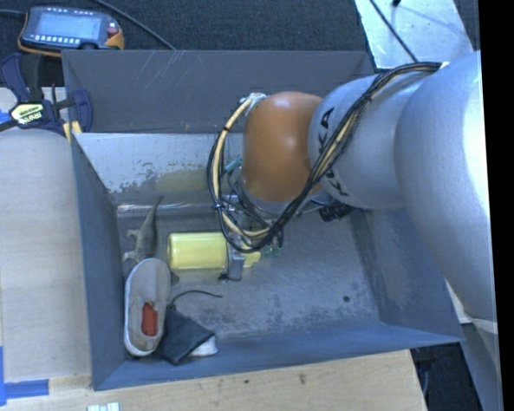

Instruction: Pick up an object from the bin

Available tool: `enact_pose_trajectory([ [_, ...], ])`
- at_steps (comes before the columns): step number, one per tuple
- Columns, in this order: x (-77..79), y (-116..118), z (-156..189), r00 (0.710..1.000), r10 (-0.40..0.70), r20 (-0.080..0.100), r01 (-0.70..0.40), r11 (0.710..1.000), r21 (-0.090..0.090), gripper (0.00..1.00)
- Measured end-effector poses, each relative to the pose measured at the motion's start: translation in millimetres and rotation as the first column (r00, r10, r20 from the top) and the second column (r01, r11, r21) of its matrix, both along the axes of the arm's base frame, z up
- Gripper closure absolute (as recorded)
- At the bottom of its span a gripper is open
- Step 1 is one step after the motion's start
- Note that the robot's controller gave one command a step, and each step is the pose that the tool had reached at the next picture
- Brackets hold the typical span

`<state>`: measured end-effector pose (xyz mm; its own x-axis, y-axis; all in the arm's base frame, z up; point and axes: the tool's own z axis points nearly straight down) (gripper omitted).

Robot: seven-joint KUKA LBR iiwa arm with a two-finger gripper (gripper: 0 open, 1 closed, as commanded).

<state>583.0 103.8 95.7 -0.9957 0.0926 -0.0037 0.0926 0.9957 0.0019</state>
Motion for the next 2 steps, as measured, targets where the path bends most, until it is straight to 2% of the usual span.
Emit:
enact_pose_trajectory([
  [1, -4.4, 1, -25, 0.996, 0.092, -0.004, -0.092, 0.996, -0.002, 0.0],
  [2, 3.1, 13, -25, 0.999, 0.041, 0.001, -0.041, 0.999, -0.001, 0.0],
])
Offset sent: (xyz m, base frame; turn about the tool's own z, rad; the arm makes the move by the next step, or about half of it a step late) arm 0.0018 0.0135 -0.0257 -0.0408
